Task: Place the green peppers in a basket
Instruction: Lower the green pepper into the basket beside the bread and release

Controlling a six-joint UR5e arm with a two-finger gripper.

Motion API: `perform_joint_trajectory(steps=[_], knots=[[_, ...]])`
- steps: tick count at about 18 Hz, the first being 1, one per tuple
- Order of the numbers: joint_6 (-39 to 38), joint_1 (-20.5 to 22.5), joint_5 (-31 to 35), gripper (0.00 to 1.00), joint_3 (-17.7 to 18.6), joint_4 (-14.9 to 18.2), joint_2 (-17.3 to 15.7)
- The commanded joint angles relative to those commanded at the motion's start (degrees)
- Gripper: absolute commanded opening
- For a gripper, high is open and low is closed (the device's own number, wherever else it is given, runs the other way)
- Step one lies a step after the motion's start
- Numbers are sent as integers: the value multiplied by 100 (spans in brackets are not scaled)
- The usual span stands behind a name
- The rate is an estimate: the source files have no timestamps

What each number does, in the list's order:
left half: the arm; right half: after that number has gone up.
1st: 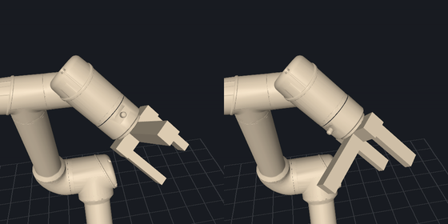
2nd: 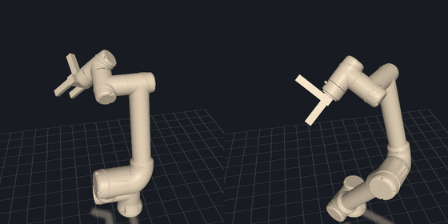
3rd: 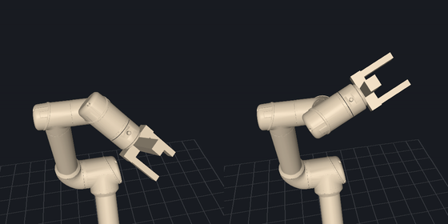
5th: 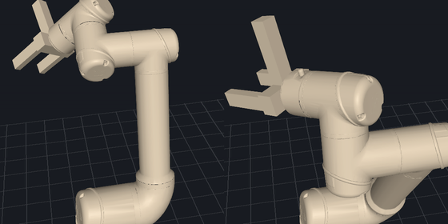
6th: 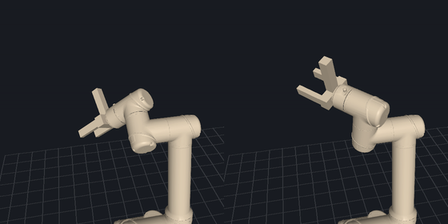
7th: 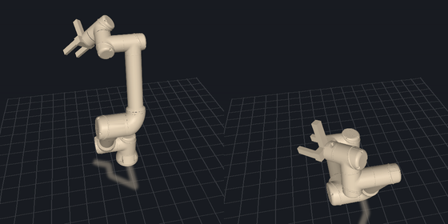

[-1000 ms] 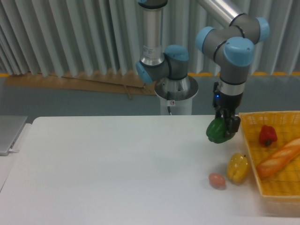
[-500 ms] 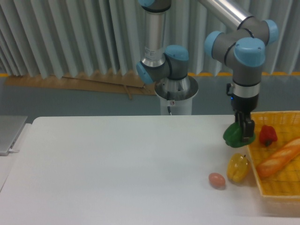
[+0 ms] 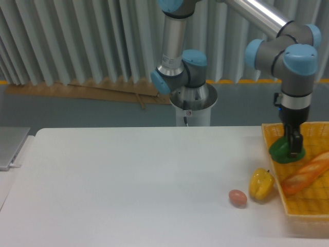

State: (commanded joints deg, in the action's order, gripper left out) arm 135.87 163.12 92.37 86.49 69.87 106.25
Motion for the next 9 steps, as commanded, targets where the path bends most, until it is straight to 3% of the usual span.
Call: perform_joint_trajectory(steps=[9], knots=[[414, 159, 26, 54, 9, -290, 413]])
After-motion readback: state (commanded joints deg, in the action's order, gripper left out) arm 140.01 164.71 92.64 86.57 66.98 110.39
